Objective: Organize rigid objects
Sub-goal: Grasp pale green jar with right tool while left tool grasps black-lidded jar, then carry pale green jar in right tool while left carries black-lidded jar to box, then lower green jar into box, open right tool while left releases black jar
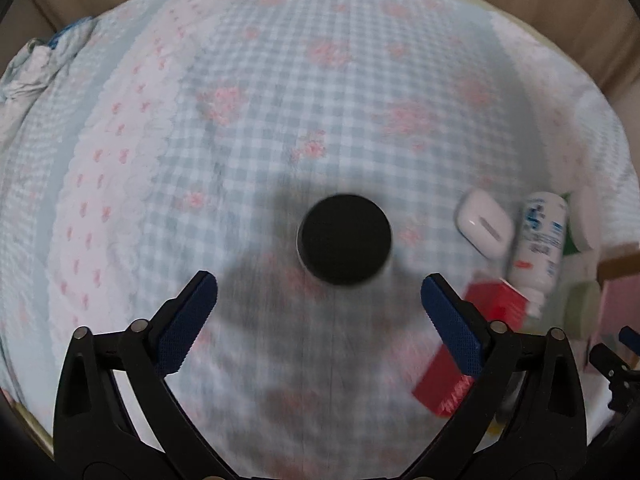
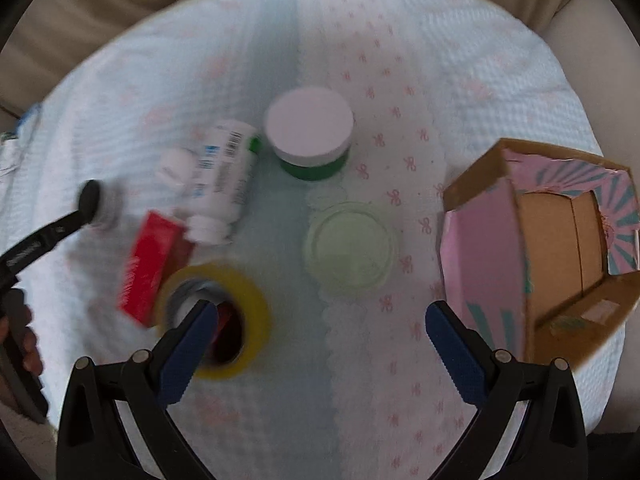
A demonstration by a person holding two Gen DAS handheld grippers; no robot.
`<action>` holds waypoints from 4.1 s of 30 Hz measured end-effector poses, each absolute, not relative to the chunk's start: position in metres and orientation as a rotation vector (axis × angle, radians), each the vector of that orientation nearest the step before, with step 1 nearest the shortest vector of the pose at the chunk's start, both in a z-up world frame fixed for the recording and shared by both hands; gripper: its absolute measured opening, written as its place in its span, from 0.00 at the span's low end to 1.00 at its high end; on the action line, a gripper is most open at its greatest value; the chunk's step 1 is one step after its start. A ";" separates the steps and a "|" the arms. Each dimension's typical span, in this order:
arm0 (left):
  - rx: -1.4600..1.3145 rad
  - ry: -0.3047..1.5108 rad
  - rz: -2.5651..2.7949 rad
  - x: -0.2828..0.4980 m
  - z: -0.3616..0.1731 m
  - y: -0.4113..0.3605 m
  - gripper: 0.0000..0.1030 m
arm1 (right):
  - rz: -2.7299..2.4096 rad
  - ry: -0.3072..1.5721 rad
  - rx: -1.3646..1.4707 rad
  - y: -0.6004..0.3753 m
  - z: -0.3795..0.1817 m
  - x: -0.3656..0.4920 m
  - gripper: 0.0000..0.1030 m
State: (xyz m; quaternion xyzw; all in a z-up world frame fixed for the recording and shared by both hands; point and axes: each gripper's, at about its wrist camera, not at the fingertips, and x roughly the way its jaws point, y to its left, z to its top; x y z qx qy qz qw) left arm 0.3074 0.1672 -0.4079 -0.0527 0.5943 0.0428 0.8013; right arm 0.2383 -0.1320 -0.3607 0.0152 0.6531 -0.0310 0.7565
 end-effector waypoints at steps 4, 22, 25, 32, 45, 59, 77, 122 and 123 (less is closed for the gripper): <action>-0.121 1.293 0.091 0.326 -0.427 0.167 0.91 | -0.121 1.473 0.075 -0.145 -0.395 0.256 1.00; -0.056 1.327 0.055 0.346 -0.455 0.154 0.52 | -0.116 1.564 0.104 -0.159 -0.444 0.274 0.64; -0.060 1.319 0.047 0.346 -0.455 0.155 0.52 | -0.113 1.562 0.093 -0.156 -0.440 0.273 0.64; -0.078 1.303 0.038 0.330 -0.437 0.163 0.52 | -0.101 1.546 0.108 -0.139 -0.432 0.279 0.64; -0.058 1.207 -0.036 0.274 -0.336 0.149 0.52 | -0.012 1.404 0.125 -0.110 -0.317 0.237 0.64; -0.059 1.082 -0.139 0.221 -0.198 0.051 0.52 | 0.122 1.255 0.117 -0.150 -0.185 0.188 0.64; -0.110 1.141 -0.261 0.209 -0.209 -0.220 0.52 | 0.067 1.228 0.109 -0.384 -0.160 0.168 0.64; 0.203 1.388 -0.201 0.299 -0.381 -0.360 1.00 | 0.349 1.422 -0.090 -0.454 -0.348 0.215 1.00; 0.198 1.390 -0.200 0.299 -0.381 -0.360 1.00 | 0.336 1.402 -0.119 -0.453 -0.345 0.212 1.00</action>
